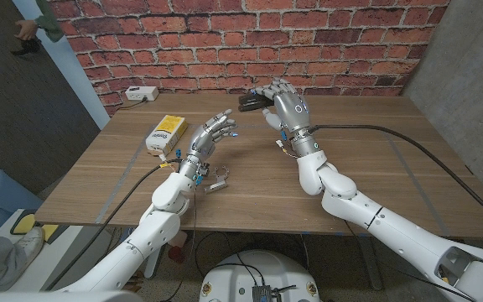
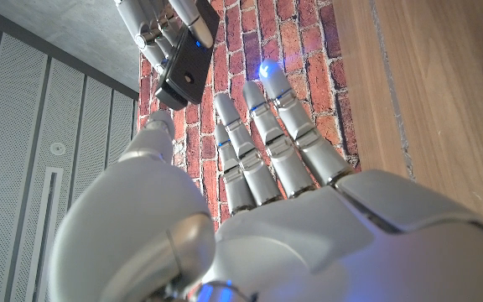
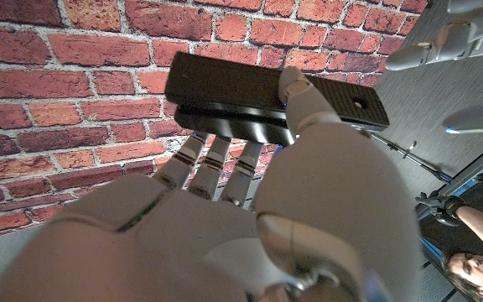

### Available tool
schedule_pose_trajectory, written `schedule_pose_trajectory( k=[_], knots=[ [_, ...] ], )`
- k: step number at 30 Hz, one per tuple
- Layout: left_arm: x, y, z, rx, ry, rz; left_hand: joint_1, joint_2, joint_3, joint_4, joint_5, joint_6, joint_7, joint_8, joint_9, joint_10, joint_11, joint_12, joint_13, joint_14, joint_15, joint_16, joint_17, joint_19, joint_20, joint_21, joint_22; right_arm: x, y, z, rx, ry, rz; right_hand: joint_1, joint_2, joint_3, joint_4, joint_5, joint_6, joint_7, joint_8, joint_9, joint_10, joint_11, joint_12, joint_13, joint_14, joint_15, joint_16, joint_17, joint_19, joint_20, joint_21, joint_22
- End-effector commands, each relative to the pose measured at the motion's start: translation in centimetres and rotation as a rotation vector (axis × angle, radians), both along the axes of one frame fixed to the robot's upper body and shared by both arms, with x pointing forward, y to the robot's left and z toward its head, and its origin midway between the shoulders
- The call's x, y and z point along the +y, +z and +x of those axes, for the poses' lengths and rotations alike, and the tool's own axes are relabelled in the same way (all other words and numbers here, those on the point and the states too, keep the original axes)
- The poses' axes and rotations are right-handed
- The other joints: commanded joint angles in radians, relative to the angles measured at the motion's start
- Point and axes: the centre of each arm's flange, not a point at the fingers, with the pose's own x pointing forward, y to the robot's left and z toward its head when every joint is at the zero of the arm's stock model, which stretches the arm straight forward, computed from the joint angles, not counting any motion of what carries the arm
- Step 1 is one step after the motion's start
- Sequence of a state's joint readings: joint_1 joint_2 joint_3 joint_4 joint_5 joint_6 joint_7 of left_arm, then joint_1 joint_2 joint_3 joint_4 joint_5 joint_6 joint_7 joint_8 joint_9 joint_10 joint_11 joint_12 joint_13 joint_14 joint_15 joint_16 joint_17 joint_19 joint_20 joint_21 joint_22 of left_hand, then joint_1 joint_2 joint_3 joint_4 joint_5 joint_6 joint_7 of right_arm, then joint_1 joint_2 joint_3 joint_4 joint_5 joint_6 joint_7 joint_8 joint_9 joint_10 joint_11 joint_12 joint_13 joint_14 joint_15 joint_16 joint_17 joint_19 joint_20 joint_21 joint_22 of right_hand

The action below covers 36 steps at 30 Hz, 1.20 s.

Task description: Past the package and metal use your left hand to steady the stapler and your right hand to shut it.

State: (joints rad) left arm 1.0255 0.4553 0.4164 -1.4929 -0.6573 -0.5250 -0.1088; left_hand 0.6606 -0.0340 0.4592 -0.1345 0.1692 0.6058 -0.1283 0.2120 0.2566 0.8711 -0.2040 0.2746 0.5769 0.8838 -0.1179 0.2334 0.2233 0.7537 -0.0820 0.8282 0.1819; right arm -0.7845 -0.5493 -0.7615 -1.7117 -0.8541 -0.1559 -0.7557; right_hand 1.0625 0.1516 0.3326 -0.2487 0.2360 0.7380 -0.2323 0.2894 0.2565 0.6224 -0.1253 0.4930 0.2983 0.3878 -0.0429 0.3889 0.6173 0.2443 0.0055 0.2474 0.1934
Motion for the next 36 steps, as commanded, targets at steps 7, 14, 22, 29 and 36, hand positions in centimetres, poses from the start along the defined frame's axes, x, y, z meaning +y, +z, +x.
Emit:
schedule_pose_trajectory(
  k=[7, 14, 22, 29, 36],
  knots=[
    [0.1, 0.4, 0.4, 0.000, 0.009, -0.002, -0.002, 0.008, 0.008, 0.001, 0.006, 0.023, 0.002, 0.004, -0.002, 0.007, -0.001, -0.001, 0.005, -0.003, -0.110, -0.002, 0.000, -0.004, -0.048, -0.004, 0.001, -0.2, 0.7, 0.4, -0.005, 0.019, 0.017, 0.092, 0.067, 0.307, 0.293, -0.007, 0.240, 0.021, 0.213, 0.411, -0.026, 0.000, 0.373, 0.658, 0.008, -0.170, 0.007, 0.020, -0.006, 0.001, 0.011, 0.006],
    [-0.4, 0.3, 0.8, 0.002, -0.001, -0.003, -0.004, 0.010, 0.009, 0.002, 0.005, 0.028, 0.003, 0.005, -0.005, 0.008, -0.001, -0.001, 0.005, -0.004, -0.110, -0.002, 0.000, -0.003, -0.048, -0.004, 0.001, -0.6, 0.5, 0.3, -0.003, 0.012, 0.028, 0.094, 0.068, 0.311, 0.298, -0.015, 0.248, 0.019, 0.241, 0.447, -0.052, -0.001, 0.379, 0.670, 0.010, -0.170, 0.007, 0.033, -0.011, -0.004, 0.014, 0.007],
    [-0.6, 0.5, 1.0, 0.004, -0.003, -0.006, -0.007, 0.015, 0.012, 0.003, 0.005, 0.031, 0.004, 0.003, -0.008, 0.008, -0.001, -0.001, 0.007, -0.004, -0.110, -0.001, 0.001, -0.004, -0.048, -0.006, 0.001, -1.0, 0.3, 0.3, 0.002, 0.016, 0.040, 0.101, 0.069, 0.325, 0.313, -0.036, 0.280, 0.018, 0.316, 0.534, -0.093, -0.002, 0.391, 0.689, 0.017, -0.170, 0.004, 0.056, -0.021, -0.010, 0.020, 0.010],
    [-0.8, 0.5, 1.2, 0.008, -0.004, -0.004, -0.010, 0.018, 0.013, 0.004, 0.005, 0.033, 0.005, 0.003, -0.011, 0.010, -0.001, 0.000, 0.007, -0.005, -0.109, -0.001, 0.001, -0.004, -0.047, -0.007, 0.001, -1.2, 0.3, 0.3, 0.007, 0.018, 0.048, 0.103, 0.070, 0.331, 0.319, -0.042, 0.291, 0.018, 0.344, 0.567, -0.102, -0.002, 0.395, 0.693, 0.024, -0.172, 0.007, 0.067, -0.024, -0.010, 0.024, 0.012],
    [-1.0, 0.5, 1.2, 0.011, -0.006, -0.005, -0.013, 0.019, 0.014, 0.003, 0.004, 0.044, 0.006, 0.005, -0.014, 0.015, -0.001, 0.001, 0.006, -0.005, -0.109, 0.000, 0.002, -0.001, -0.048, -0.008, 0.001, -1.3, 0.3, 0.2, 0.004, 0.006, 0.042, 0.105, 0.070, 0.335, 0.323, -0.045, 0.284, 0.019, 0.356, 0.587, -0.102, -0.004, 0.398, 0.691, 0.029, -0.171, 0.008, 0.074, -0.026, -0.010, 0.026, 0.013]
  ],
)
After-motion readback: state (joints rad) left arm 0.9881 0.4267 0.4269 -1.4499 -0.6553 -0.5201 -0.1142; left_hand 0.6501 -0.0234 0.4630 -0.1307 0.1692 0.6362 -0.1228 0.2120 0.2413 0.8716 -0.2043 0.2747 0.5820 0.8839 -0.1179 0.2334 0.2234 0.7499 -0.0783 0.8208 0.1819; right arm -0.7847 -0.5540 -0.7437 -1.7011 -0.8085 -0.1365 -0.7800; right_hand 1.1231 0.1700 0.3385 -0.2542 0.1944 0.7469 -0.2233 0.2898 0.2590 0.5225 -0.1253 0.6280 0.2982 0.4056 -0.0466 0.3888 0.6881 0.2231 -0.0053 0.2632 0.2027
